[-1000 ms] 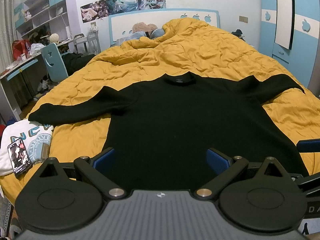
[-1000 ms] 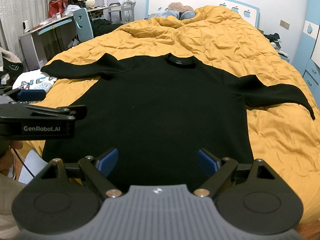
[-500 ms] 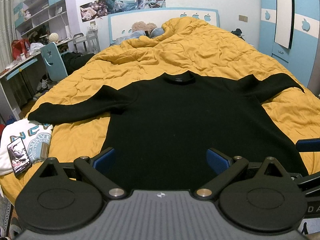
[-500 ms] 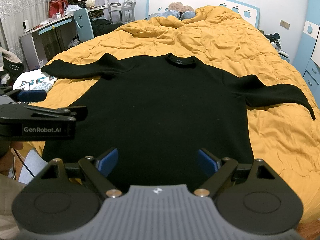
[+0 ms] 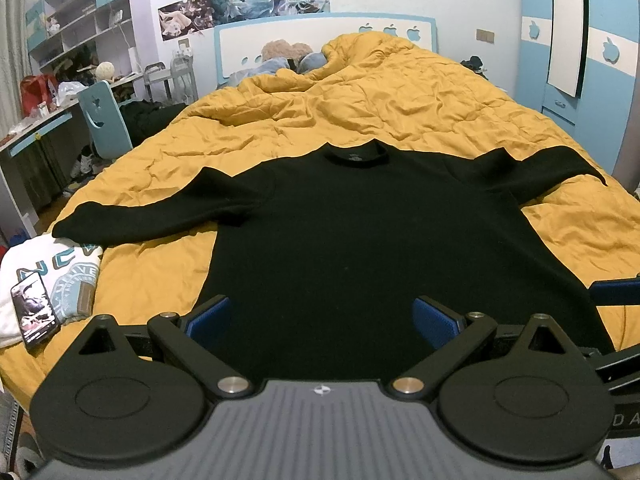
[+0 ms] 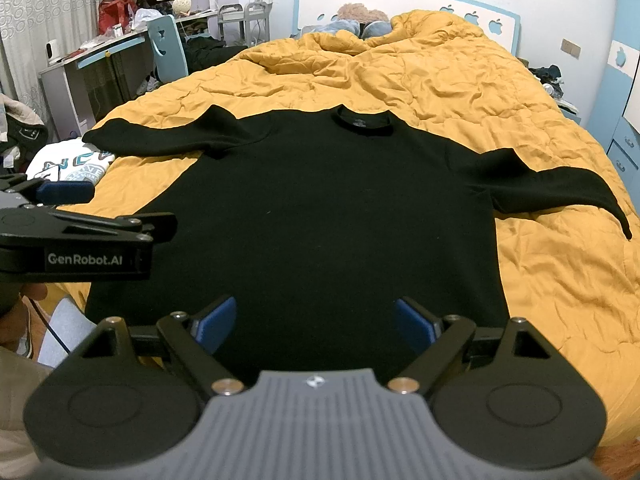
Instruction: Fold small clothes
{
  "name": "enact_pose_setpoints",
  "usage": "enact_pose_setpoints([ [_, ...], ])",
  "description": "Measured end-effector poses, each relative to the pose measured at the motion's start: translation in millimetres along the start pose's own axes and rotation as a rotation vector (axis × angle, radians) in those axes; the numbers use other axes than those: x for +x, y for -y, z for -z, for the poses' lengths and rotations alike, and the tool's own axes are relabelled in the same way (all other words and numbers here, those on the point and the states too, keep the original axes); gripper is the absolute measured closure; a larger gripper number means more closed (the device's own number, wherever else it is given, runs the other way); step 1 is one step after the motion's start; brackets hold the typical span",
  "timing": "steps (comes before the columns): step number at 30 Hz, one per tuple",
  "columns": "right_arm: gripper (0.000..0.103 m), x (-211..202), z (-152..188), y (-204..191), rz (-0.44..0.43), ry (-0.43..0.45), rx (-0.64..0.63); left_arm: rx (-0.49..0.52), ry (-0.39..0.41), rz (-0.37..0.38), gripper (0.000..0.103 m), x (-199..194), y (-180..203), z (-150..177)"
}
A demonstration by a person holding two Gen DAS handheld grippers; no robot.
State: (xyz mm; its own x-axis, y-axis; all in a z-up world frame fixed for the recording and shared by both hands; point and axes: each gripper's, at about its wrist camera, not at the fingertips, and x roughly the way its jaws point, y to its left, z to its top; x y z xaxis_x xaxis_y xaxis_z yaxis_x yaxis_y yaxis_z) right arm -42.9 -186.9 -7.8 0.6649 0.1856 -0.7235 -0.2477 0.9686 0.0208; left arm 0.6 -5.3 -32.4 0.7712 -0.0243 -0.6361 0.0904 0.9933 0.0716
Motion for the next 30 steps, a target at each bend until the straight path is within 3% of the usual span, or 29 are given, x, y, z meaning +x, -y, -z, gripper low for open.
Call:
enact_pose_setpoints([
  [15, 0.02, 11.6, -0.2, 26.3, 0.039, -0.025, 0.08, -0.044, -0.08, 0.054, 0.0, 20.2, -5.0, -17.2],
  [21, 0.02, 25.0, -12.2, 54.7, 0.105, -0.006, 0.154, -0.089, -0.059, 0.066, 0.0, 35.9, -22.8, -33.6],
  [30, 0.02, 56.1, -49.0, 102.7, 0.246, 0.119, 0.252, -0.242, 0.012, -0.043, 0.0, 72.6, -94.6, -69.6],
])
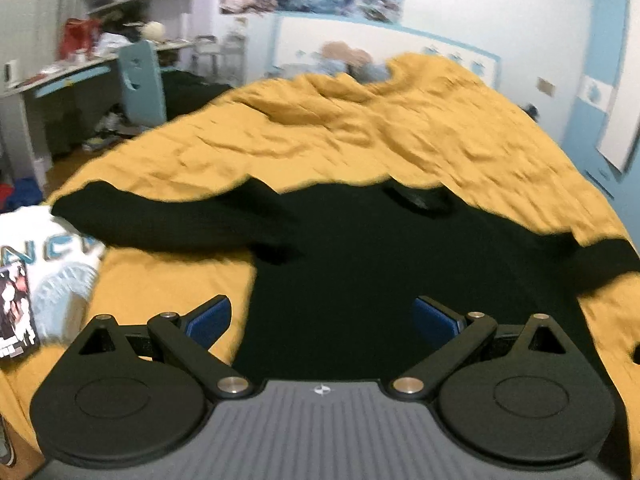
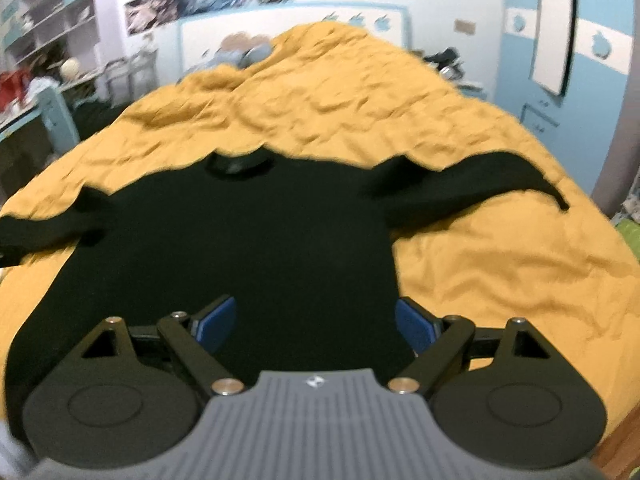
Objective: Fold small clothes
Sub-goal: 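Grasp the sweater sleeve cuff with the left tool and lift it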
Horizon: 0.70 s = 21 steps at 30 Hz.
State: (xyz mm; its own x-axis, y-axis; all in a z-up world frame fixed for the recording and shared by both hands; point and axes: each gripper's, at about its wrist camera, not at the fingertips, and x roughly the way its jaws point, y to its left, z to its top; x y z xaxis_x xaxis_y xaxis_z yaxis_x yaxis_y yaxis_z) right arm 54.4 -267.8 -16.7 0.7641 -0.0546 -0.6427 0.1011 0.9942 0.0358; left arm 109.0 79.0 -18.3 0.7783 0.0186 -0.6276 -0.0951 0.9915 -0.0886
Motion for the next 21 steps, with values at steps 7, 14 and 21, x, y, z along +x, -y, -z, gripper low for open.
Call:
enact_pose_setpoints([
  [7, 0.02, 54.2, -28.4, 5.0, -0.111, 0.015, 0.036, -0.266, 0.057, -0.071, 0.0, 56.7, -92.9, -45.5],
  [14, 0.02, 102.0, -32.8, -21.1, -0.165, -0.027, 0.019, -0.594, 0.133, -0.192, 0.0, 112.1, -221.1, -71.0],
  [21, 0.02, 134.9, -34.1, -46.1, -0.233, -0.106, -0.018, -0.804, 0.133, -0.338, 0.0, 153.0, -325.9, -76.4],
])
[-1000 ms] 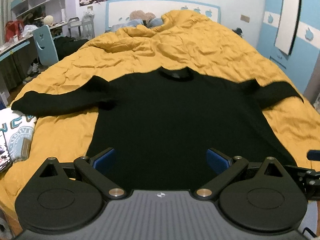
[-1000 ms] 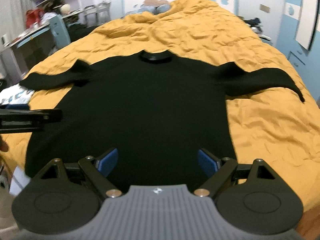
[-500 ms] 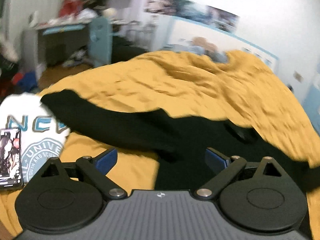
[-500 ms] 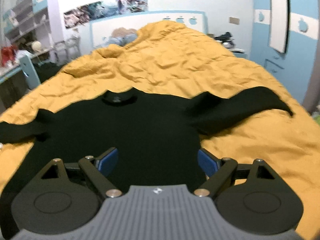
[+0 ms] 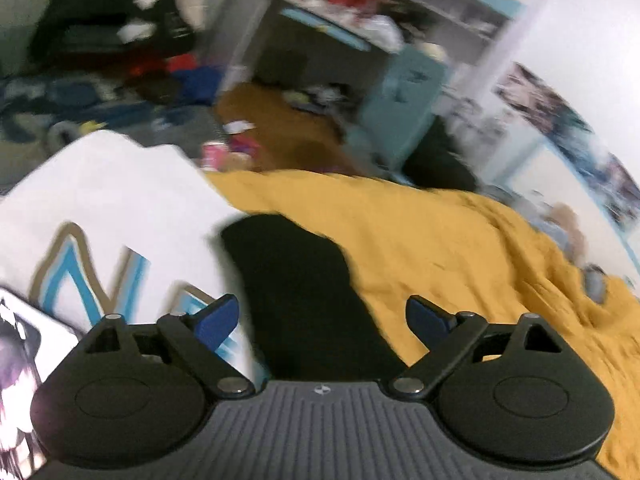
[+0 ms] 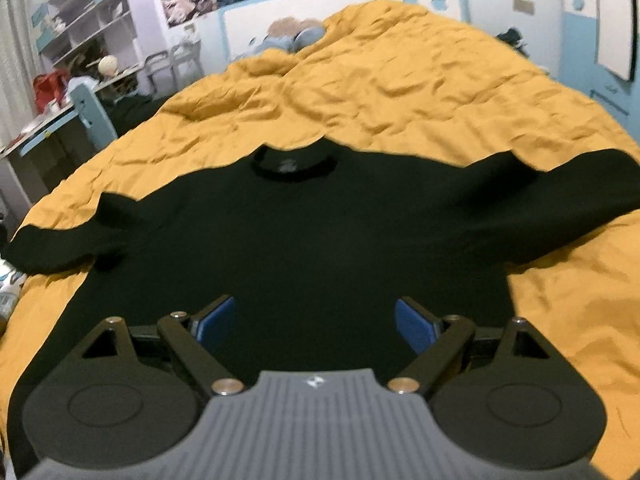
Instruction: Fold small clothes
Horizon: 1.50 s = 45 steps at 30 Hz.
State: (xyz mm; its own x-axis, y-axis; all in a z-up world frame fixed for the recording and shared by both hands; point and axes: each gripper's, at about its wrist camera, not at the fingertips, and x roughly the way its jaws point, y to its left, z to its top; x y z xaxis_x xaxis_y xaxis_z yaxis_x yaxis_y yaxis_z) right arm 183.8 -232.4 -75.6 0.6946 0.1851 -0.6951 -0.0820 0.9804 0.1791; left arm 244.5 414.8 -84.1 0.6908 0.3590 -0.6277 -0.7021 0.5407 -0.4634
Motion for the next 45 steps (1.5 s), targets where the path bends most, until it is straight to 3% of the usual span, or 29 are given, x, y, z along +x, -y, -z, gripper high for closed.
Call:
enact_pose_setpoints([
  [3, 0.02, 11.7, -4.1, -8.7, -0.006, -0.007, -0.017, -0.061, 0.007, -0.071, 0.0, 18.5, -16.5, -9.4],
  [5, 0.02, 19.4, -6.8, -13.6, -0.006, -0.013, -0.027, -0.077, -0.007, -0.073, 0.01, 28.2, -23.5, -10.1],
  [7, 0.02, 26.7, -9.8, -19.3, -0.006, -0.022, -0.036, -0.099, -0.037, -0.061, 0.03, 40.4, -26.0, -9.1],
  [8, 0.02, 30.7, -11.8, -22.6, -0.008, -0.026, -0.041, -0.105, -0.046, -0.049, 0.035, 45.1, -26.7, -8.7],
  [11, 0.02, 34.3, -12.6, -29.2, -0.013, -0.034, -0.057, -0.091, -0.026, -0.038, 0.059, 56.4, -25.0, -7.3],
  [13, 0.02, 36.4, -12.8, -32.1, -0.008, -0.042, -0.07, -0.031, -0.015, -0.024, 0.088, 55.9, -17.1, -7.7],
  [15, 0.02, 38.9, -13.6, -32.1, 0.007, -0.054, -0.074, 0.007, 0.013, 0.024, 0.094, 45.4, -7.6, -9.2],
  [22, 0.02, 49.3, -18.1, -23.5, 0.078, -0.064, -0.042, 0.32, 0.13, 0.315, 0.095, -55.8, 94.3, 16.3],
  [28, 0.021, 42.9, -27.0, -18.6, 0.048, -0.016, -0.024, 0.61, 0.085, 0.562, 0.095, -133.3, 215.4, 93.0],
  [30, 0.021, 40.9, -29.7, -12.8, 0.047, -0.006, -0.008, 0.679, 0.055, 0.613, 0.095, -143.3, 247.5, 122.5],
  [32, 0.021, 40.0, -30.0, -5.2, 0.047, -0.007, 0.02, 0.74, 0.001, 0.646, 0.095, -146.7, 274.4, 156.3],
  [34, 0.021, 42.3, -28.9, 4.9, 0.052, -0.014, 0.053, 0.818, -0.11, 0.653, 0.095, -137.9, 300.6, 195.4],
  [38, 0.022, 45.4, -21.3, 24.2, 0.046, -0.044, 0.138, 0.957, -0.296, 0.597, 0.095, -102.4, 316.4, 278.7],
  [42, 0.022, 49.9, -9.7, 34.5, 0.038, -0.066, 0.162, 0.983, -0.498, 0.557, 0.094, -64.6, 304.7, 331.6],
  [45, 0.022, 58.0, -1.0, 41.9, 0.026, -0.094, 0.192, 0.943, -0.626, 0.543, 0.083, -53.6, 287.7, 345.7],
])
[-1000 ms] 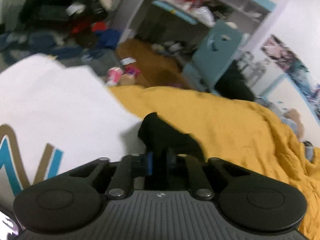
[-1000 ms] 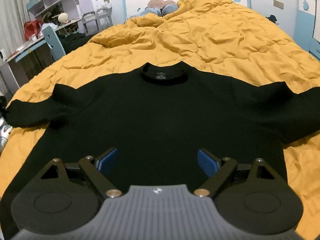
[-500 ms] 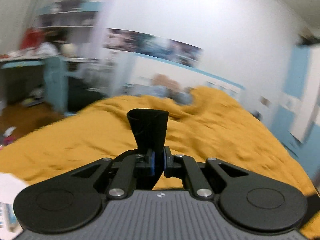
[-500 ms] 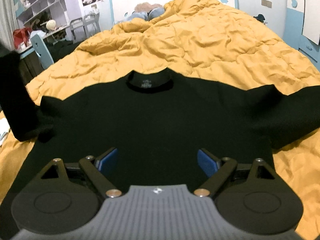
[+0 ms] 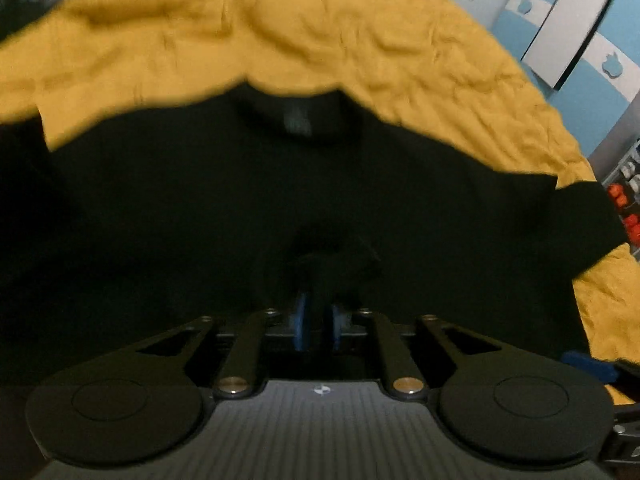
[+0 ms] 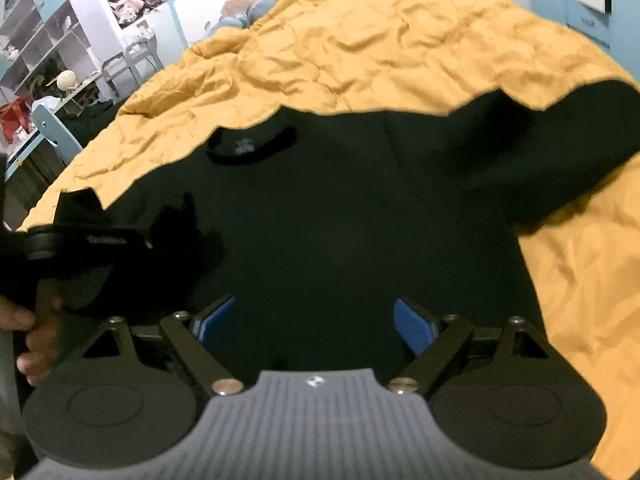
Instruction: Fold small clothes
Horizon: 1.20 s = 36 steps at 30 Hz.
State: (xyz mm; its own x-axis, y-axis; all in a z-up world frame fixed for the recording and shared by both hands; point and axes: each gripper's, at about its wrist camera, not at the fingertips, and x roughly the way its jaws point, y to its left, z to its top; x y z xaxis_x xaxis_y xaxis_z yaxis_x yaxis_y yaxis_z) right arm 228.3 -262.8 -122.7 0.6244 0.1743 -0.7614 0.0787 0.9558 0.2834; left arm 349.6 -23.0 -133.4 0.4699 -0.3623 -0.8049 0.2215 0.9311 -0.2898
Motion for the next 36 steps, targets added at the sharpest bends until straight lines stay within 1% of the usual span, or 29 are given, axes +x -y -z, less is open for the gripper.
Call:
enact_pose_setpoints([
  [1, 0.022, 2.5, 0.9, 1.8, -0.007, -0.007, 0.009, -0.008, -0.022, 0.019, 0.069, 1.8, -2.2, 1.7],
  [2, 0.022, 4.7, 1.8, 2.4, -0.018, -0.013, 0.018, -0.009, -0.035, 0.035, 0.061, 0.9, -3.5, 1.9],
  [3, 0.022, 6.5, 1.4, 2.8, -0.035, -0.017, 0.027, -0.007, -0.032, 0.052, 0.05, -3.8, -1.3, 1.8],
  [4, 0.022, 8.0, -0.1, 2.2, -0.055, -0.016, 0.032, 0.003, -0.018, 0.069, 0.044, -10.7, -2.2, 1.7],
  [5, 0.022, 9.5, -2.6, 0.2, -0.076, -0.015, 0.035, 0.018, 0.005, 0.08, 0.042, -22.3, -0.3, 7.9],
  [7, 0.021, 11.8, -7.8, -3.6, -0.104, -0.009, 0.039, 0.06, 0.058, 0.082, 0.036, -42.0, -0.7, 5.6],
  [9, 0.021, 17.1, -15.2, -7.9, -0.143, -0.006, 0.057, 0.081, 0.11, 0.054, 0.036, -66.2, -6.1, 1.8],
  [11, 0.021, 27.3, -22.6, -12.2, -0.179, -0.015, 0.089, 0.079, 0.157, 0.014, 0.036, -88.7, -17.4, -5.3],
  [13, 0.021, 40.6, -29.3, -16.8, -0.204, -0.036, 0.119, 0.069, 0.189, -0.058, 0.036, -110.2, -33.6, -13.8],
  [16, 0.021, 66.7, -36.4, -24.4, -0.258, -0.095, 0.188, 0.057, 0.239, -0.175, 0.036, -135.3, -59.9, -21.5],
  [18, 0.028, 80.9, -39.4, -28.7, -0.307, -0.12, 0.234, 0.026, 0.245, -0.231, 0.036, -146.7, -81.6, -22.5],
  [22, 0.04, 106.1, -44.7, -35.9, -0.322, -0.161, 0.286, -0.051, 0.232, -0.283, 0.036, -153.9, -119.2, -10.8],
  [24, 0.058, 113.6, -44.0, -38.2, -0.329, -0.193, 0.301, -0.091, 0.217, -0.293, 0.036, -152.0, -135.3, -1.3],
  [25, 0.06, 115.2, -42.9, -39.9, -0.339, -0.203, 0.299, -0.108, 0.21, -0.293, 0.036, -151.6, -141.9, 3.2],
  [26, 0.065, 116.2, -42.0, -44.1, -0.345, -0.209, 0.286, -0.126, 0.201, -0.295, 0.036, -148.9, -149.1, 7.4],
  [27, 0.081, 116.4, -41.4, -45.9, -0.346, -0.213, 0.273, -0.14, 0.194, -0.298, 0.036, -150.0, -157.6, 12.3],
  [29, 0.102, 113.4, -44.8, -49.4, -0.333, -0.213, 0.257, -0.17, 0.187, -0.309, 0.036, -148.8, -170.0, 21.5],
  [31, 0.103, 102.8, -57.7, -56.3, -0.341, -0.187, 0.215, -0.201, 0.191, -0.314, 0.036, -150.4, -181.5, 27.5],
  [33, 0.103, 87.5, -81.4, -71.6, -0.35, -0.15, 0.149, -0.226, 0.198, -0.301, 0.036, -152.7, -192.8, 35.2],
  [35, 0.103, 67.9, -108.7, -90.4, -0.372, -0.094, 0.085, -0.21, 0.192, -0.25, 0.036, -148.9, -195.3, 39.5],
  [36, 0.103, 55.4, -124.7, -101.7, -0.386, -0.057, 0.056, -0.188, 0.173, -0.216, 0.036, -145.7, -195.4, 42.1],
])
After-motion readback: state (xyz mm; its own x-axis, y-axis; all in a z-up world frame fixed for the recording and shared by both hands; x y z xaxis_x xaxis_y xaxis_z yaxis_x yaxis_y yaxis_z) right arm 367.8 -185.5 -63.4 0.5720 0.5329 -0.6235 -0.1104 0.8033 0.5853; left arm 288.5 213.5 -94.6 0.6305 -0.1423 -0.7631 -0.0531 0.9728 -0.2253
